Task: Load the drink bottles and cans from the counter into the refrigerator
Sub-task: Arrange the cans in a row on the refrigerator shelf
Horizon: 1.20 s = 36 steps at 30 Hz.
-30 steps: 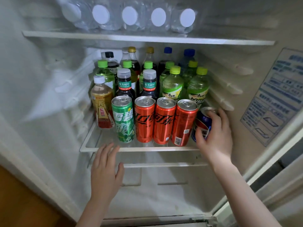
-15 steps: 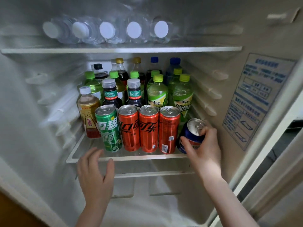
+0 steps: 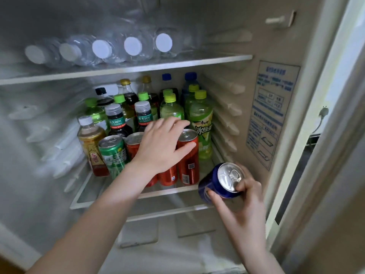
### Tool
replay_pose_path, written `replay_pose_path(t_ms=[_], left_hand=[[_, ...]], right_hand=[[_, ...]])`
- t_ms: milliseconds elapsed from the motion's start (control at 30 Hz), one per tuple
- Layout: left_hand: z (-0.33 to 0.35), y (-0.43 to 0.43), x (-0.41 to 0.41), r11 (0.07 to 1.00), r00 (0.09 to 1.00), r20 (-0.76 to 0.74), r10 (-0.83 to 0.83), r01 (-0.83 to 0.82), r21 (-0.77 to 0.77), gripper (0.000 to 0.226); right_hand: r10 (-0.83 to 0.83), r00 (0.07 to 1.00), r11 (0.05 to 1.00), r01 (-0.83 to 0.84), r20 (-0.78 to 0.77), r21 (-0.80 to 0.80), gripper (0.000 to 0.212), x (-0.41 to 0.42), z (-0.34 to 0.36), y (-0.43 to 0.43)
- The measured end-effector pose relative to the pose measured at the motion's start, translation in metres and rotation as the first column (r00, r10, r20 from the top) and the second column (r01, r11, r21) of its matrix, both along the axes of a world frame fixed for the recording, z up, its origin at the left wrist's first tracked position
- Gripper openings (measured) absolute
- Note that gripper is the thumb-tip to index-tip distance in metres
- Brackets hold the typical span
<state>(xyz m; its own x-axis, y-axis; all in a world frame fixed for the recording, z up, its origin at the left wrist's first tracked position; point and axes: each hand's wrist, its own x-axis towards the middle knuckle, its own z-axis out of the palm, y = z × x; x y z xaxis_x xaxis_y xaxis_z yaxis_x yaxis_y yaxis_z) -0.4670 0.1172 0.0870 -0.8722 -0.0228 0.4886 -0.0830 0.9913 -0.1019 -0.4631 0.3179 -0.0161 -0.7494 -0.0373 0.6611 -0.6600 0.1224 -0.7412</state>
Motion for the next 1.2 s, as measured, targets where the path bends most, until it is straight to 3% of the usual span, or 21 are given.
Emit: replay_pose_path(t_ms=[167,233,367,533,733,833,933,1033,1133,1200], left_hand=[[0.003,-0.005,-0.022,1.0,0.974,0.224,-0.015,0.02,-0.017,0.069],[0.004,-0.003,-0.025,0.997,0.977,0.212,-0.026,0.04,-0.065,0.071],[0.002,0.012,-0.032,0.986,0.99,0.133,-0.05,0.069,-0.149,0.072],[-0.001,0.036,-0.05,0.988,0.993,0.062,-0.103,0.11,-0.113,0.062],[0.007,0.033,-0.047,0.996,0.987,0.136,-0.086,0.09,-0.027,0.07],[0.016,0.02,-0.021,0.994,0.991,0.078,-0.111,0.111,0.015,0.067],[0.02,-0.003,0.014,0.986,0.989,-0.106,-0.102,0.114,0.119,0.053],[0.011,-0.032,0.054,0.931,0.953,-0.302,0.005,0.106,0.35,0.046],[-0.014,-0.053,0.096,0.764,0.865,-0.471,0.172,0.185,0.618,0.026],[-0.036,-0.058,0.124,0.635,0.811,-0.504,0.296,0.228,0.738,0.017]], right_hand=[[0.022,0.997,0.998,-0.026,0.078,0.056,0.05,0.004,-0.002,0.008],[0.024,0.997,0.997,-0.029,0.069,0.07,0.056,0.005,-0.003,0.011],[0.04,0.995,0.997,-0.046,0.086,0.059,0.048,0.005,-0.006,0.013],[0.009,0.993,0.998,-0.016,0.114,0.066,0.047,0.005,-0.01,0.014],[0.013,0.994,0.995,-0.023,0.112,0.095,0.052,0.003,-0.014,0.018],[0.029,0.992,0.995,-0.04,0.125,0.091,0.051,0.003,-0.014,0.015],[0.079,0.992,0.994,-0.086,0.099,0.071,0.052,0.004,-0.011,0.008],[0.176,0.98,0.982,-0.181,0.092,0.051,0.052,0.004,-0.007,-0.004],[0.282,0.949,0.956,-0.291,0.143,0.048,0.05,0.006,0.002,-0.022],[0.356,0.919,0.927,-0.371,0.166,0.063,0.048,0.009,0.01,-0.039]])
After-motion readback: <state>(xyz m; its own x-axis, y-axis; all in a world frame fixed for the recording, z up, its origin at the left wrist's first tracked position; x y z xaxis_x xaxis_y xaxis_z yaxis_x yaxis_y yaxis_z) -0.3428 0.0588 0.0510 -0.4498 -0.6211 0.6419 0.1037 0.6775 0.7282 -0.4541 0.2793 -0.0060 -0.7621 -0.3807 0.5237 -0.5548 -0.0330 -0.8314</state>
